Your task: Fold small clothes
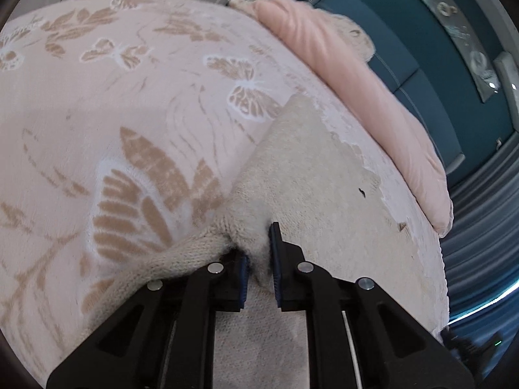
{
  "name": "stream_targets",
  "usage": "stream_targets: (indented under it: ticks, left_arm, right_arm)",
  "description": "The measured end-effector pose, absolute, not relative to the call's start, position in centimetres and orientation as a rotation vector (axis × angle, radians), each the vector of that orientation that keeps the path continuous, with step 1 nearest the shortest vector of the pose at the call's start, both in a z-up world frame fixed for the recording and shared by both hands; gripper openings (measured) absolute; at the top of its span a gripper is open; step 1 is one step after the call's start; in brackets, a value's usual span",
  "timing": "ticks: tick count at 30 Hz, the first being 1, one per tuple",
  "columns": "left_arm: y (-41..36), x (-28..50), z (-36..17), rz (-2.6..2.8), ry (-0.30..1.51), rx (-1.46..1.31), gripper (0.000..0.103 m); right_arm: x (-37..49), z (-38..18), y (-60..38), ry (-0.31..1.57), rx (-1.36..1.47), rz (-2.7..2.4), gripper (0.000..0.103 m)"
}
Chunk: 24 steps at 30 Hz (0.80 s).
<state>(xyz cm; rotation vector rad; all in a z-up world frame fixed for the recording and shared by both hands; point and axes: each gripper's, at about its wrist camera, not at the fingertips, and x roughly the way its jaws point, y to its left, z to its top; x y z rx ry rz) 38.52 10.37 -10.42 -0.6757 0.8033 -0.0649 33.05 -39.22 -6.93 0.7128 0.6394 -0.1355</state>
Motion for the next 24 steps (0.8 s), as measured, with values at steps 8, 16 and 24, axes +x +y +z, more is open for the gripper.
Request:
stream_targets:
  ticks: [8, 16, 24]
  left_arm:
    - [10.8, 37.8, -10.8, -0.090, 0.752, -0.701, 0.013]
    - [10.4, 37.9, -11.0, -0.083, 0.727, -0.672, 0.013]
    - [12.3, 35.3, -8.8, -0.145, 0.856, -0.715, 0.035]
  right_arm:
    - [44.1, -9.6, -32.1, 0.914, 0.445, 0.028, 0.000]
    - [42.1, -11.5, -35.5, 0.876, 0.435, -0.129, 0.002]
    - [26.9, -5.2, -35.4, 0.799, 0.390, -0.149, 0.053]
